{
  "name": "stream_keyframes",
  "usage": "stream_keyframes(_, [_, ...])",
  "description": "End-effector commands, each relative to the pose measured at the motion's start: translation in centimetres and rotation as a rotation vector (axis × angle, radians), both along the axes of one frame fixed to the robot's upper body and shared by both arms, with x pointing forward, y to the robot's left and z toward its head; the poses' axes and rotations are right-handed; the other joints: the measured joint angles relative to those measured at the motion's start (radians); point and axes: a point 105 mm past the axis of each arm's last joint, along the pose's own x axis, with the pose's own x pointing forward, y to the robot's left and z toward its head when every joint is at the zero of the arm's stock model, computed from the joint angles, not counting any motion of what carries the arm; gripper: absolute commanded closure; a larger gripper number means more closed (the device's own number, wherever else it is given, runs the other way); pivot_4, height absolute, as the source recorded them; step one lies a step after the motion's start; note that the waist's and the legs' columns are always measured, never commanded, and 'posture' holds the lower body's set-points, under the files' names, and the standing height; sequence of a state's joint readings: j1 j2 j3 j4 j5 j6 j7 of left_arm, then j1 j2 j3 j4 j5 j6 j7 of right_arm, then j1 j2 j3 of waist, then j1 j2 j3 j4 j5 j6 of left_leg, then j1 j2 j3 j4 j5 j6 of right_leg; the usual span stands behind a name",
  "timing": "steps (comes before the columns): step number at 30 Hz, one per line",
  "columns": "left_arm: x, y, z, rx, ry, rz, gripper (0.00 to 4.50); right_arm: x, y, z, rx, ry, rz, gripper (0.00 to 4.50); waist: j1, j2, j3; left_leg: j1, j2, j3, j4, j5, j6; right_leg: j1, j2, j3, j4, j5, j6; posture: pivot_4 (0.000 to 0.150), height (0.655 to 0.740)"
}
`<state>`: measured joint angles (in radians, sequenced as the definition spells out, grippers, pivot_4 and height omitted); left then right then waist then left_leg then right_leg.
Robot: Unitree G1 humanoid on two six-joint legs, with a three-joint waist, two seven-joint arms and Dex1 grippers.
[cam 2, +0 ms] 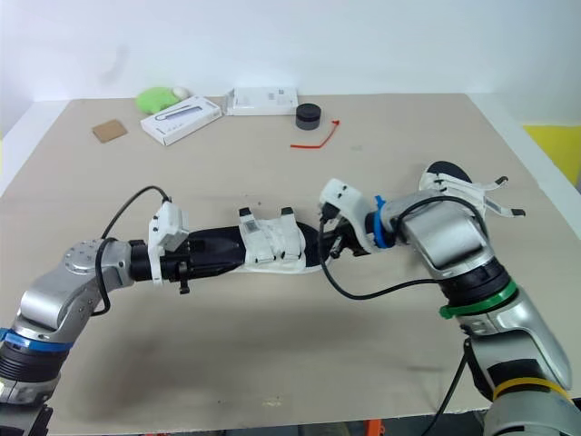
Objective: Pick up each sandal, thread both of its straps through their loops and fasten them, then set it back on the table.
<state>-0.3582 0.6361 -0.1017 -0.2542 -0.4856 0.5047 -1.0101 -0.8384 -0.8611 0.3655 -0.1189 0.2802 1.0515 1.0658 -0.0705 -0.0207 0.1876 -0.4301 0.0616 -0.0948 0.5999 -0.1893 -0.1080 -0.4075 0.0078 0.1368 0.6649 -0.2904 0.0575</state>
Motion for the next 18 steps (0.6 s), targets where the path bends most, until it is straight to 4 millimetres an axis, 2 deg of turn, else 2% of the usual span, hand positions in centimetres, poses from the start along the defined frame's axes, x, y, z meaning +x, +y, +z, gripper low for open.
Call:
stream_keyframes(1, [-0.1,-0.5,-0.2,0.031,-0.065,-0.028,2.49,-1.2,-1.4,1.8,-0.017,-0.057,0.051,4.5,0.001,0.0,0.0,0.0,0.0,0.0,0.0,0.0,0.0,0.0,0.0,0.0,0.0,0.0,0.0,0.15,0.74])
stream_keyframes(4, [0.3,-0.3,-0.8,0.053,-0.071,-0.023,2.49,-2.7,-2.0,2.3,0.016,-0.046,0.086,4.5,0.002,0.0,0.0,0.0,0.0,0.0,0.001,0.0,0.0,0.001,0.0,0.0,0.0,0.0,0.0,0.15,0.74])
stream_keyframes(9, [0.8,-1.1,-2.1,0.074,-0.067,-0.056,2.49,-3.8,-1.9,2.4,0.093,-0.039,0.073,4.5,0.0,0.001,0.001,0.001,0.0,0.0,0.002,0.001,0.002,0.001,0.0,0.0,0.001,0.0,0.001,0.15,0.74])
stream_keyframes(17, [1.6,-4.8,-2.3,0.037,-0.064,-0.161,2.49,-5.4,-1.6,1.6,0.199,-0.017,0.014,4.5,0.022,0.002,0.0,0.0,-0.001,0.0,0.005,0.004,0.006,0.003,0.0,0.0,0.002,0.003,0.005,0.15,0.74])
stream_keyframes(18, [1.7,-5.2,-2.3,0.033,-0.065,-0.178,2.74,-5.5,-1.7,1.3,0.206,-0.016,-0.001,4.5,0.024,0.002,0.0,0.001,-0.002,-0.001,0.005,0.004,0.006,0.003,0.0,-0.001,0.002,0.003,0.005,0.15,0.74])
